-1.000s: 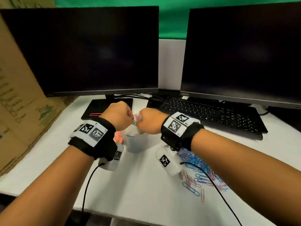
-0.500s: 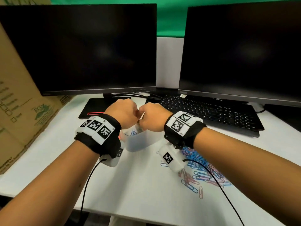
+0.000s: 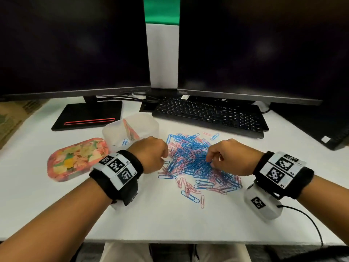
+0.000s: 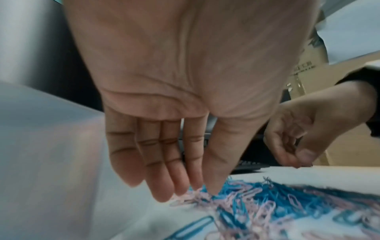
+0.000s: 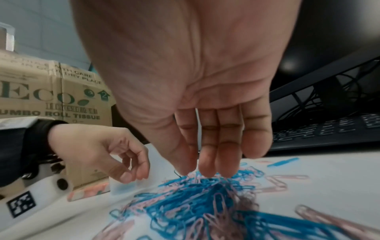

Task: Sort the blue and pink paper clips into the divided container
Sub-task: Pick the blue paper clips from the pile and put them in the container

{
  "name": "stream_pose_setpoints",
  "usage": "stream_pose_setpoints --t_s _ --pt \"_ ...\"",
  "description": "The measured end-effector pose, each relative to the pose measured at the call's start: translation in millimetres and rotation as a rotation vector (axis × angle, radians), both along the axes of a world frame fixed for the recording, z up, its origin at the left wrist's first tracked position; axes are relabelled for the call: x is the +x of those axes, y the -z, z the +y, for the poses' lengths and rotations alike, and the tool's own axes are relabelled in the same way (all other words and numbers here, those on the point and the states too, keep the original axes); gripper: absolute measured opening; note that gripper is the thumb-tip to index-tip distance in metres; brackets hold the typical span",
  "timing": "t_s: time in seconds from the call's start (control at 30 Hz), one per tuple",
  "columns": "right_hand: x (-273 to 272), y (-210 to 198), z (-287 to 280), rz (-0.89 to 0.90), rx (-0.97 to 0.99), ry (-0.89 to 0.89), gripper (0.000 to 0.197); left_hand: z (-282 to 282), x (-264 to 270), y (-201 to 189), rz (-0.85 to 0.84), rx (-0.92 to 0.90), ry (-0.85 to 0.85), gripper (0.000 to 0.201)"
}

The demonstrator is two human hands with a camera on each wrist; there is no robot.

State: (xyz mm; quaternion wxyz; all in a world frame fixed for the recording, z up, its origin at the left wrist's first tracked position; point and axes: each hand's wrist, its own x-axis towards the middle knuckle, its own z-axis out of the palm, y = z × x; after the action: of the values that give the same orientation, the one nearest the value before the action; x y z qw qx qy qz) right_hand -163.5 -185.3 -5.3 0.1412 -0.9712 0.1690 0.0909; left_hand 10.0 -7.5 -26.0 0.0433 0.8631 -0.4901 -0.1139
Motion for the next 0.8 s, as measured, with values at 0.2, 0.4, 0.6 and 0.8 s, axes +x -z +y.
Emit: stream_pose_setpoints --t_s 0.2,0.4,0.6,0.8 --pt "4 12 10 0.033 -0.03 -0.052 0.024 -10 -3 14 -0.072 0.161 -0.073 0.021" --pt "17 17 16 0.02 -0.091 -0.138 0.023 -12 -5 16 -0.053 0.154 -0.113 0.02" --pt "27 22 14 0.018 -0.102 -0.148 0.028 -11 -3 13 -0.011 0.045 -0.122 0.014" --pt "36 29 18 -0.023 -0.18 -0.27 0.02 -10 -1 8 0.16 -0.126 -0.109 0.032"
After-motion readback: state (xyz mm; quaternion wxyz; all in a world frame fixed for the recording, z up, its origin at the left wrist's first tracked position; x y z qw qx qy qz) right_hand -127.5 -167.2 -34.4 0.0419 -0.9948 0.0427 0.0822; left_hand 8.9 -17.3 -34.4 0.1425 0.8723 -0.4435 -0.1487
